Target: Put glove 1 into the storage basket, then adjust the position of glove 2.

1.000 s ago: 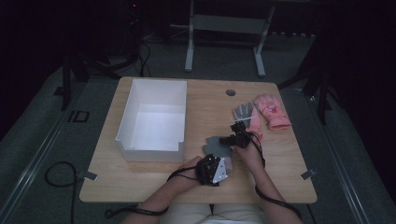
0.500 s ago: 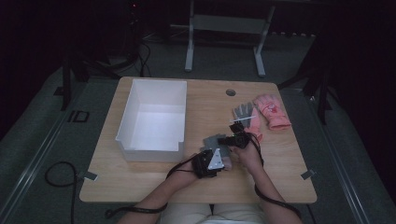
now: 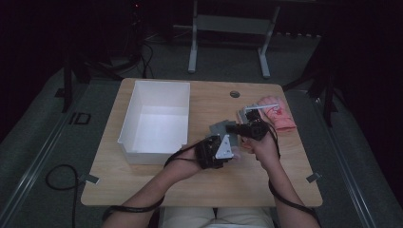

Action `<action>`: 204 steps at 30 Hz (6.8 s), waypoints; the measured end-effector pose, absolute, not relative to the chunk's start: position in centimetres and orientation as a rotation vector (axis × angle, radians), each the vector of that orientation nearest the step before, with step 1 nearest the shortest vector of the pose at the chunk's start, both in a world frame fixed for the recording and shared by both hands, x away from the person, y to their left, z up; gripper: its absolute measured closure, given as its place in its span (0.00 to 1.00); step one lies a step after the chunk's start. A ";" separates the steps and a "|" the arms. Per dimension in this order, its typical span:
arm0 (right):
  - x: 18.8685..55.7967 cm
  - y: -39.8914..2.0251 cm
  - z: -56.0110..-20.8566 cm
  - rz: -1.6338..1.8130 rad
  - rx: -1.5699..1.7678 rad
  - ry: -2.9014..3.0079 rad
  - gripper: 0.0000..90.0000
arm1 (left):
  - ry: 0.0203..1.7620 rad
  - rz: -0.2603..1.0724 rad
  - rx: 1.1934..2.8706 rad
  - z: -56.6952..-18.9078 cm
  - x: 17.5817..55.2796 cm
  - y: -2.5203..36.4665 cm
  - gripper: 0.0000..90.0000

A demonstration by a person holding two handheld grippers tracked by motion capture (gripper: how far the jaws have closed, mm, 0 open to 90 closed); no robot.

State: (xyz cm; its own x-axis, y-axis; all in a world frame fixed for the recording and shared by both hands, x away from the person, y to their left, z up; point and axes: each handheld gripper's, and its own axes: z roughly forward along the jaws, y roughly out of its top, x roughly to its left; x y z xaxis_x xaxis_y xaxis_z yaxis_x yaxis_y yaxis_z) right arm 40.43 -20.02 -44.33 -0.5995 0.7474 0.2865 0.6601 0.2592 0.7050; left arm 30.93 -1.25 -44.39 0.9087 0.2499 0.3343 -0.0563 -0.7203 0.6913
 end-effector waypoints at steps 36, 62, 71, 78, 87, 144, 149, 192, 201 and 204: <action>43.8 -5.4 -37.3 1.386 1.128 2.447 0.83 | 0.116 0.637 2.416 -38.6 33.8 13.3 0.78; 46.6 0.9 -44.0 1.069 1.156 2.610 0.82 | 0.014 0.444 2.711 -46.5 38.7 15.0 0.78; 46.5 0.2 -43.4 1.111 1.131 2.548 0.69 | 0.006 0.290 2.834 -49.0 40.6 14.0 0.78; 46.1 -1.9 -42.2 1.142 1.115 2.523 0.62 | 0.019 0.301 2.865 -49.9 41.3 13.4 0.75; 44.1 -5.5 -40.4 1.200 1.057 2.510 0.52 | 0.137 0.339 2.824 -48.0 41.2 13.8 0.62; 40.3 -29.5 -46.5 0.996 1.194 2.200 0.61 | 0.709 0.335 2.170 -53.3 28.9 -0.9 0.00; 40.8 -30.0 -46.7 0.962 1.197 2.187 0.63 | 0.739 0.383 2.118 -55.7 28.1 0.1 0.00; 49.6 -25.2 -53.2 0.683 1.437 2.181 0.98 | 0.725 0.619 2.065 -58.0 25.8 0.6 0.00; 44.6 -23.6 -47.6 0.825 1.433 2.082 0.98 | 0.713 0.648 2.065 -58.0 25.7 0.5 0.00; 41.8 -22.8 -46.0 0.884 1.416 2.065 0.98 | 0.717 0.649 2.064 -58.0 25.8 0.6 0.00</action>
State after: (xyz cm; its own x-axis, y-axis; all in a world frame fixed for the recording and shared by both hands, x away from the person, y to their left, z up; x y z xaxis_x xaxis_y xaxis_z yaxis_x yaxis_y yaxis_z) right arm 41.79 -22.82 -45.99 -0.3482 0.9370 -0.0287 0.6260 0.2552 0.7369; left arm 25.80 0.64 -57.99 0.7030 0.6863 0.1867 0.2539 -0.4874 0.8355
